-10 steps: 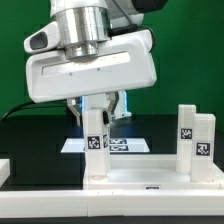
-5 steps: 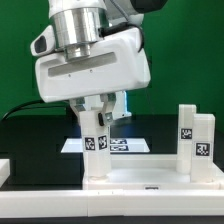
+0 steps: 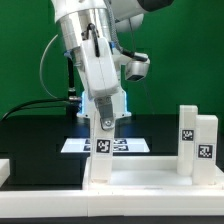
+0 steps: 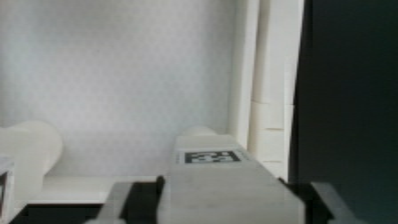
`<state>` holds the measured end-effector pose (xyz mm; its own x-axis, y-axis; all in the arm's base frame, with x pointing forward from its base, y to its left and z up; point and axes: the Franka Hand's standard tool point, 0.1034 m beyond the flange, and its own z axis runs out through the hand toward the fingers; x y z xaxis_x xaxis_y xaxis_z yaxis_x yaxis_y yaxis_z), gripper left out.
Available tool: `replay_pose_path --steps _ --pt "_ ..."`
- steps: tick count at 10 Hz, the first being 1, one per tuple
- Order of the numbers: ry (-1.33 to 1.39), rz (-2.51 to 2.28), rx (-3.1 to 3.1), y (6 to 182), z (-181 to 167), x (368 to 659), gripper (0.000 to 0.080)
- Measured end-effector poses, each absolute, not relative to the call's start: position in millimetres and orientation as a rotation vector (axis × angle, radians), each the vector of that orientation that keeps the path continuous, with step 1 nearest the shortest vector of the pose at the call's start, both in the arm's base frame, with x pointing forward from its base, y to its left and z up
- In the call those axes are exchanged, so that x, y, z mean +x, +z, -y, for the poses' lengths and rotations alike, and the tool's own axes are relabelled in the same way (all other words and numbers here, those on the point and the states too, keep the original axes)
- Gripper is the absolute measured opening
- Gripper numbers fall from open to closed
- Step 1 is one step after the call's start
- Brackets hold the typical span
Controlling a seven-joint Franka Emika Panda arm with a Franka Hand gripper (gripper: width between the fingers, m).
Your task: Assemble desk
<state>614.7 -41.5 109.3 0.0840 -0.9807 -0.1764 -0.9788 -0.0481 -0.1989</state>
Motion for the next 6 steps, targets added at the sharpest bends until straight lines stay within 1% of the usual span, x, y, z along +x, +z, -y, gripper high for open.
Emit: replay_pose_path --steps 1,2,3,4,5,6 --pt "-0.013 -1.944 -2.116 109.0 41.4 614.4 0.0289" --pt "-0.016 -1.93 -2.13 108.3 42.0 613.6 0.0503" --pt "-0.093 -1.715 -2.323 105.2 49.4 609.6 0.0503" --pt "-0.092 -1.474 -2.54 102.4 45.2 604.3 0.0622" --pt "-0.091 -1.252 -2.684 100.8 37.8 602.1 0.0642" --pt "-0.099 -1.172 -2.721 100.4 38.2 602.1 0.0642"
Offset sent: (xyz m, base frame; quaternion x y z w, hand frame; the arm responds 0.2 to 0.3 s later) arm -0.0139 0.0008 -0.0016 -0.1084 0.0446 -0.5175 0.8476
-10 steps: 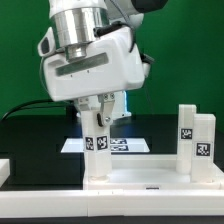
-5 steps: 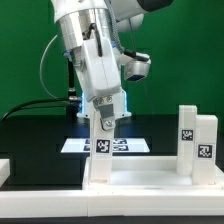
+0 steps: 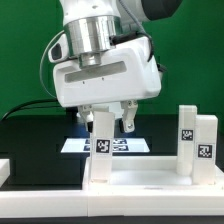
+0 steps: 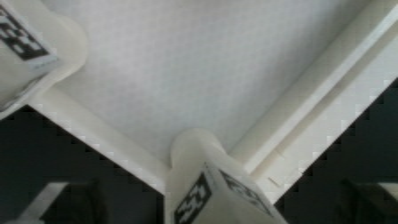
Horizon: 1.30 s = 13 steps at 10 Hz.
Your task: Assemble desk
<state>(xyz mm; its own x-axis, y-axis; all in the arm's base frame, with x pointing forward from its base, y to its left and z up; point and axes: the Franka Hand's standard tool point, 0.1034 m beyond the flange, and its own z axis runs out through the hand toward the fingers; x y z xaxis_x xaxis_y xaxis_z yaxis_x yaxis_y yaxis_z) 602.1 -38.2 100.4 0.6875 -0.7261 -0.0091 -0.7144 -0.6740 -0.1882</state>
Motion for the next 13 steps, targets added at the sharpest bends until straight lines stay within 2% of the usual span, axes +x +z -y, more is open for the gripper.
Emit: replay_pose_path --steps 3,5,6,8,9,10,11,12,13 --pt "-0.122 -0.906 -2.83 100.3 39.4 601.8 0.0649" --pt "-0.046 -0.451 -2.989 106.4 37.6 603.8 0.0649" --pt "-0.058 -0.529 -2.969 106.1 37.7 606.4 0.0649" --pt "-0.052 -0.582 -2.958 105.5 37.4 605.8 0.0388" --pt "-0.045 -0.682 -2.935 105.3 37.0 605.7 0.0388" --pt "-0.038 -0.783 -2.909 105.2 36.6 605.7 0.0206" --pt "-0.03 -0.897 -2.875 105.1 36.3 605.7 0.0079" --pt "-0.022 -1.0 -2.84 104.9 35.6 606.0 0.0079" --pt "-0.014 -1.124 -2.791 104.2 34.0 607.9 0.0017"
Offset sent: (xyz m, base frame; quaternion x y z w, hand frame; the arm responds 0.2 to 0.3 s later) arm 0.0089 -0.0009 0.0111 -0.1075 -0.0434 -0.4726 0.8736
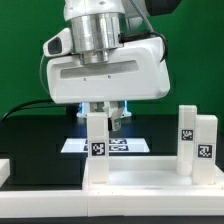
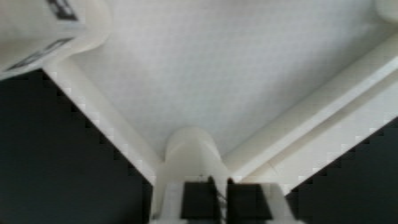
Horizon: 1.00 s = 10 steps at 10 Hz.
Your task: Assemble desk
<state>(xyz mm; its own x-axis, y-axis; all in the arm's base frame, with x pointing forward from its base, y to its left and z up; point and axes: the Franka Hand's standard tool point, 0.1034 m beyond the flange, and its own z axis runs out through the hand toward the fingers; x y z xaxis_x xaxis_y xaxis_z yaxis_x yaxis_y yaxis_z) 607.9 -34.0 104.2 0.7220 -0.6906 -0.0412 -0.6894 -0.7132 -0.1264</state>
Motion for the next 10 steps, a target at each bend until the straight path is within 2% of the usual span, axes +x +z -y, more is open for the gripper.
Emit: replay_pose_path --steps 1,3,4,6,8,9,10 --pt "0.0 -1.342 -2.686 103.0 30.0 609.5 0.0005" --pt "-0.007 -1.248 -2.731 102.9 30.5 609.3 0.0002" --pt "0.01 -1.158 -2.77 103.9 31.4 606.7 0.0002" --pt "0.041 -0.787 -2.884 117.9 41.2 602.0 0.0033" --pt "0.043 -0.43 -2.961 134.3 43.5 599.2 0.04" --pt "0.029 -0.314 -2.977 136.7 44.9 600.1 0.0533" --pt "0.019 -0.213 -2.986 136.3 50.1 602.5 0.0533"
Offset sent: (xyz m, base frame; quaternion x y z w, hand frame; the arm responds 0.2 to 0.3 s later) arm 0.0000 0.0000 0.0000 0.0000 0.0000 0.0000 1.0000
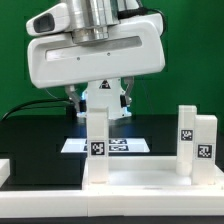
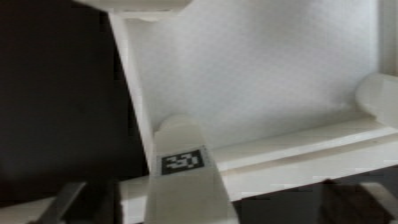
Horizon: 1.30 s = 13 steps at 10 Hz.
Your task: Assemble desk
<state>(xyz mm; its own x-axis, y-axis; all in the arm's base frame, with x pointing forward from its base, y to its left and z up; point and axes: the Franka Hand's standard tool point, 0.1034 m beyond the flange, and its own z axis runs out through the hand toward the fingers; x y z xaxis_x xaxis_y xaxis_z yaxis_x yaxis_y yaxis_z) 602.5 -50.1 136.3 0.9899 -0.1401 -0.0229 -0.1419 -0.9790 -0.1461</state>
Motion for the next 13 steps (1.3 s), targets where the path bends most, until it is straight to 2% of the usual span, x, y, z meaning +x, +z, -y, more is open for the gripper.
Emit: replay_pose_path --steps 1,3,5,7,8,9,10,11,13 --pt "0.007 -0.11 -2.992 135.8 58.3 611.7 0.0623" --pt "0.01 -0.112 -3.0 122.9 66.1 624.7 0.0646" --pt "0.0 -0.135 -3.011 108.4 63.0 623.9 0.0649" --pt "-0.008 -0.143 -3.015 105.6 61.4 623.0 0.0649" --pt "-0.005 -0.18 -3.014 105.4 61.8 622.9 0.0559" --pt "-0.005 -0.188 -3.013 105.5 61.8 622.9 0.0559" --pt "0.0 -0.279 -3.004 105.5 61.0 623.0 0.0377" --pt "0.006 -0.399 -2.991 105.5 61.2 623.1 0.0289" --pt "0.017 -0.571 -2.964 105.5 61.8 623.1 0.0289"
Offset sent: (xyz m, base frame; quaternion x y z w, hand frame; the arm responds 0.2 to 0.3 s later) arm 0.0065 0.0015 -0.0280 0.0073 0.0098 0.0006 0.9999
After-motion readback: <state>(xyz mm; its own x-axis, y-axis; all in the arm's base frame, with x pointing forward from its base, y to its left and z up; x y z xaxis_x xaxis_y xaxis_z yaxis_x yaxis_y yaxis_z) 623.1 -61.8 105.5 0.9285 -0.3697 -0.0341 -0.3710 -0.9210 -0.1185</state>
